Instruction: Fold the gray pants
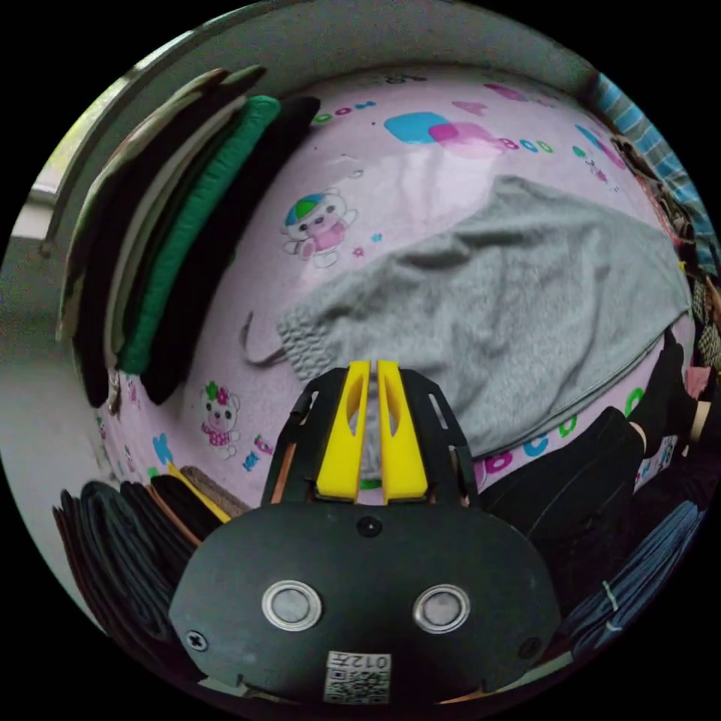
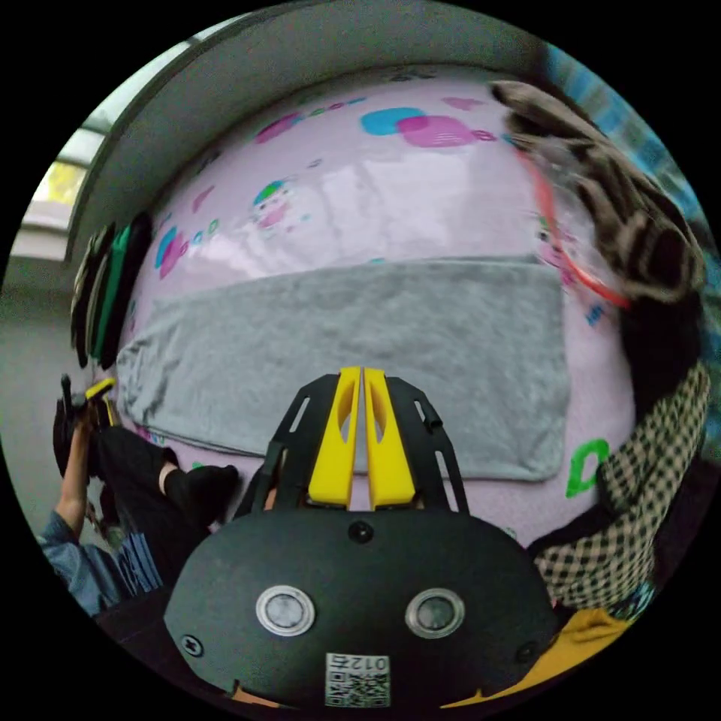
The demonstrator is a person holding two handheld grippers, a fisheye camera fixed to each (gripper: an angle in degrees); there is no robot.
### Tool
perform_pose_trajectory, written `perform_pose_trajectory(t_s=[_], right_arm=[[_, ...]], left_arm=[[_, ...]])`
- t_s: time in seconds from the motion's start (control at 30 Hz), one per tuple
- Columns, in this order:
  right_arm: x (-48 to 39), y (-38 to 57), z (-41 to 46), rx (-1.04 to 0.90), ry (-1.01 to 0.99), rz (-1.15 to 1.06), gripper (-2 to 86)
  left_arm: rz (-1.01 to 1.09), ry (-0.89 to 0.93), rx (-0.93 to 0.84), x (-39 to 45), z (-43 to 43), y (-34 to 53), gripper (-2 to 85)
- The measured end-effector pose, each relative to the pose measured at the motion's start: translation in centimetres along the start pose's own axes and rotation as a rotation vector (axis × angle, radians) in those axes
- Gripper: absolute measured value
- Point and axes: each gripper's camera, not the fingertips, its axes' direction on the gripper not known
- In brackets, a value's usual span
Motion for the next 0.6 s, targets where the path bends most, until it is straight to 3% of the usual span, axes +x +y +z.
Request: perform_pose_trajectory(t_s=[0.17,0.37,0.6], right_arm=[[-6.8,-4.3,5.7,-0.128,0.034,-0.171,-0.9],[-10.2,-7.0,9.9,-0.194,0.087,-0.240,-0.8],[-13.9,-10.6,11.5,-0.209,0.110,-0.287,-0.7]], left_arm=[[0.093,-0.022,-0.190,2.2,3.5,-1.9,0.0],[0.175,-0.076,-0.160,3.0,4.1,-0.1,-0.1],[0.121,-0.061,-0.131,2.8,4.1,-0.1,-0.1]])
